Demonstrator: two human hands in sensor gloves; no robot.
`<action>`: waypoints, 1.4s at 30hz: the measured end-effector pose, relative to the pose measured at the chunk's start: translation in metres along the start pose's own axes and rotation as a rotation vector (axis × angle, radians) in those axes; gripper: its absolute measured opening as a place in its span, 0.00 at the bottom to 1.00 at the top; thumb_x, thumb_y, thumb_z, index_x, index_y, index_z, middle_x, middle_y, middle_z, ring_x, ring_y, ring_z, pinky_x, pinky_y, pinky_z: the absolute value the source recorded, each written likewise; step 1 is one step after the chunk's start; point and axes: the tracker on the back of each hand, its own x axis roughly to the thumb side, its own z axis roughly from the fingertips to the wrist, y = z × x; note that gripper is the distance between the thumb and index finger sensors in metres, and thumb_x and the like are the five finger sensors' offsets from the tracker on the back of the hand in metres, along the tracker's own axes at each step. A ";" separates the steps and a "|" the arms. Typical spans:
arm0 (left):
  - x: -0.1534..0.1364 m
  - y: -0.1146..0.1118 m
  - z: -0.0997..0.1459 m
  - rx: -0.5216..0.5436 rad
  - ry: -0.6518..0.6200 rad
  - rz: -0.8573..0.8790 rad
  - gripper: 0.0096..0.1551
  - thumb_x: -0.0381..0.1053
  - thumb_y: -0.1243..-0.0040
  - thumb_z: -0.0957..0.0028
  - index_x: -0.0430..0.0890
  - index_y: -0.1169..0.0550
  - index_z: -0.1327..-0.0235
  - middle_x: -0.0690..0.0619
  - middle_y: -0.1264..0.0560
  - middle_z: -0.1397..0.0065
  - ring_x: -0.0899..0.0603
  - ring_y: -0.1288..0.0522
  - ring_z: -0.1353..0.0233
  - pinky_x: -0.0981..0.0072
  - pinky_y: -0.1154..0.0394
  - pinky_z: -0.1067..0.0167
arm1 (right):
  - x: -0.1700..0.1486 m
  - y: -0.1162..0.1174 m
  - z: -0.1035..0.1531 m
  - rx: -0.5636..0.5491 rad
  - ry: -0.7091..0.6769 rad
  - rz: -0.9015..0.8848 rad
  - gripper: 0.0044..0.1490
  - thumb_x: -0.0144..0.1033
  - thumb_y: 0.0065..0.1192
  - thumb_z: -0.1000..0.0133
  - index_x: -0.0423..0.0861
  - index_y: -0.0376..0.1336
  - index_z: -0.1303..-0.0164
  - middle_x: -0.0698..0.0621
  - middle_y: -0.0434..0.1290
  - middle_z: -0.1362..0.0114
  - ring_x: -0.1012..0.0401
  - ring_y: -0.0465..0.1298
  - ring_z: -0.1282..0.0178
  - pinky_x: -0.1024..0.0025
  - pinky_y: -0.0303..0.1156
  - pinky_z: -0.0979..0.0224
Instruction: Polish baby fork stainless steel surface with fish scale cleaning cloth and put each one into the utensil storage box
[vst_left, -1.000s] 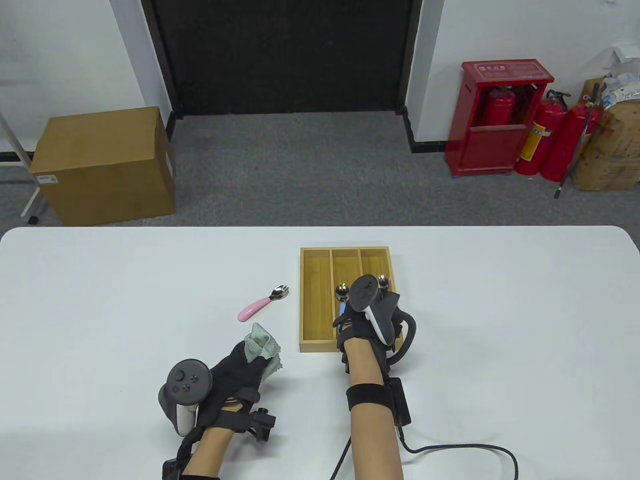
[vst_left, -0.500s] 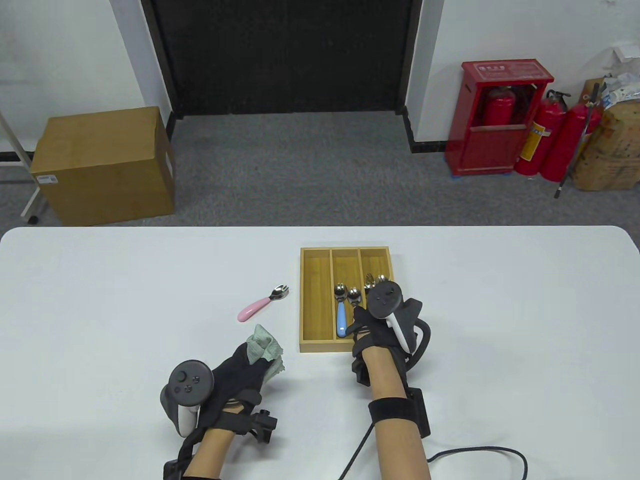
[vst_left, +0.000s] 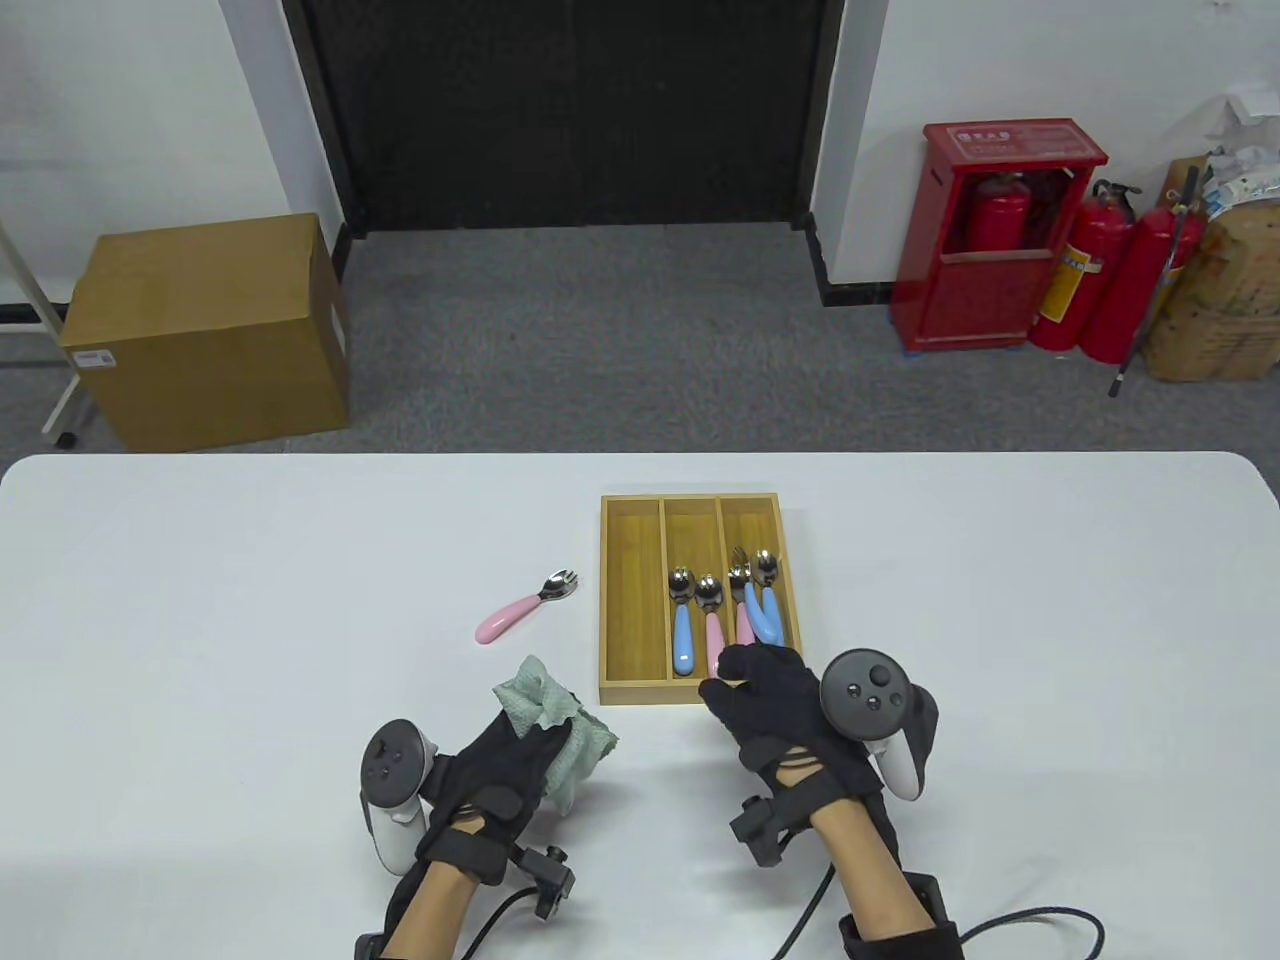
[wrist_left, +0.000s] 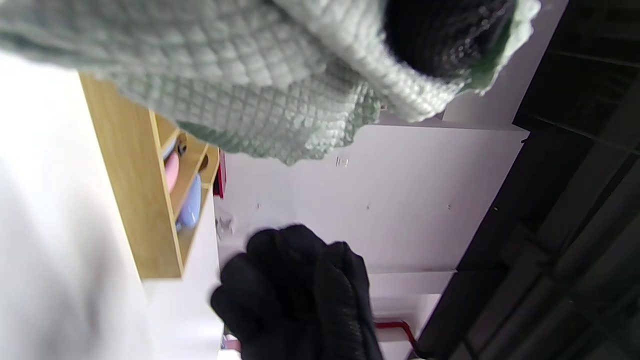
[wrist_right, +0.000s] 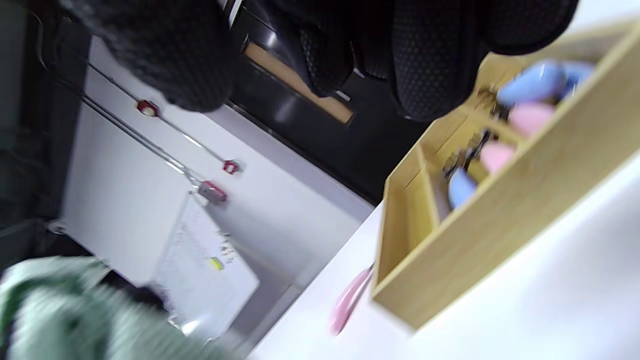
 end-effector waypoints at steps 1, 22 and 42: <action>-0.002 -0.003 0.000 -0.021 0.004 0.024 0.29 0.65 0.41 0.43 0.51 0.24 0.35 0.52 0.18 0.39 0.41 0.19 0.37 0.36 0.36 0.32 | -0.001 0.004 0.002 0.069 -0.015 -0.031 0.44 0.55 0.70 0.52 0.38 0.64 0.35 0.31 0.63 0.28 0.41 0.74 0.43 0.34 0.65 0.39; 0.009 -0.035 0.001 -0.273 -0.103 0.056 0.33 0.70 0.48 0.43 0.63 0.31 0.25 0.56 0.53 0.12 0.39 0.59 0.13 0.38 0.63 0.25 | -0.004 0.107 0.018 0.481 0.126 -0.867 0.39 0.45 0.69 0.50 0.34 0.64 0.37 0.33 0.79 0.44 0.50 0.87 0.60 0.46 0.79 0.53; 0.025 0.063 -0.019 0.217 0.147 -0.220 0.44 0.67 0.39 0.42 0.53 0.41 0.18 0.46 0.47 0.14 0.33 0.53 0.15 0.33 0.63 0.27 | -0.040 0.023 -0.007 0.095 -0.036 -1.020 0.27 0.33 0.59 0.48 0.47 0.67 0.37 0.42 0.76 0.43 0.55 0.80 0.60 0.45 0.73 0.45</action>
